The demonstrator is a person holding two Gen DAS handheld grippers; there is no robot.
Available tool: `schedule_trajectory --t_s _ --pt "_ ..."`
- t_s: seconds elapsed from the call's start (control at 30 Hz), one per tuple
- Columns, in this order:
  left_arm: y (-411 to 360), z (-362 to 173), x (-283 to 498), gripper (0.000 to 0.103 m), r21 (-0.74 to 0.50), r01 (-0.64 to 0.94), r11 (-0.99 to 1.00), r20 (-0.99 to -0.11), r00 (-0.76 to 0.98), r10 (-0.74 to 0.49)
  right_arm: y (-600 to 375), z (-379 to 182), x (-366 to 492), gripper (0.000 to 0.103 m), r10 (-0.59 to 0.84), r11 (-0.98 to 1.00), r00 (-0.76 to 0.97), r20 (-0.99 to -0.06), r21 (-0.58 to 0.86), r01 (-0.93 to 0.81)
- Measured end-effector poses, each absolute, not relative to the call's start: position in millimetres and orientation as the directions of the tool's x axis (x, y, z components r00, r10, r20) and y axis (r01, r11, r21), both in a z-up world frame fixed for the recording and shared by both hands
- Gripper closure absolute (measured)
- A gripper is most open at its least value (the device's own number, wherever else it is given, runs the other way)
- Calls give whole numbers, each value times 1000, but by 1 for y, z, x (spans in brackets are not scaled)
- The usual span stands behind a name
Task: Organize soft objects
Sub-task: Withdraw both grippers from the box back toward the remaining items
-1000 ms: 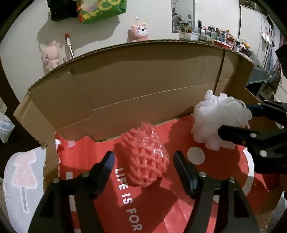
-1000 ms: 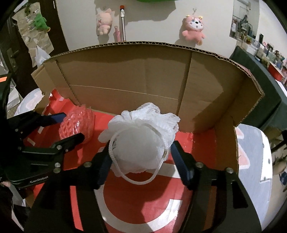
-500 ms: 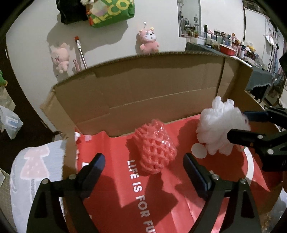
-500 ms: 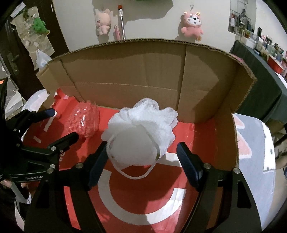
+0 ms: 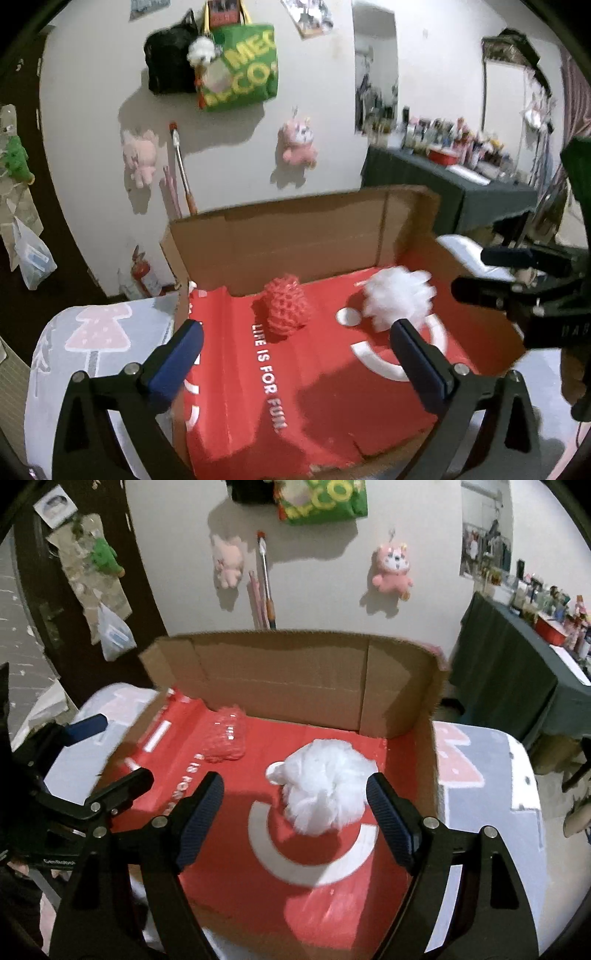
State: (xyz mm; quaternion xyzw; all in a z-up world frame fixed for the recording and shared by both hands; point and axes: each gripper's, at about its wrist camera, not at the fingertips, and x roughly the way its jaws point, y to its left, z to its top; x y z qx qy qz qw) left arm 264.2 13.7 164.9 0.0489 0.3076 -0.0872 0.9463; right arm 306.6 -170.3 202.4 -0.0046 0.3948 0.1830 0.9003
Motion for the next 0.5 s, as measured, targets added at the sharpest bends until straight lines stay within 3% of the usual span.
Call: schedule_trajectory --t_s 0.27,0.37,0.5 --pt "18 201 194 0 -34 193 981 -468 864 -186 -192 237 220 20 335 934 729 -597 108 -341" --pt "18 209 169 0 -27 204 979 -425 884 -196 -197 246 191 12 329 937 766 -552 88 -339" --pt "13 213 134 0 23 203 979 -366 913 -180 -205 255 154 12 327 938 806 -494 68 -339"
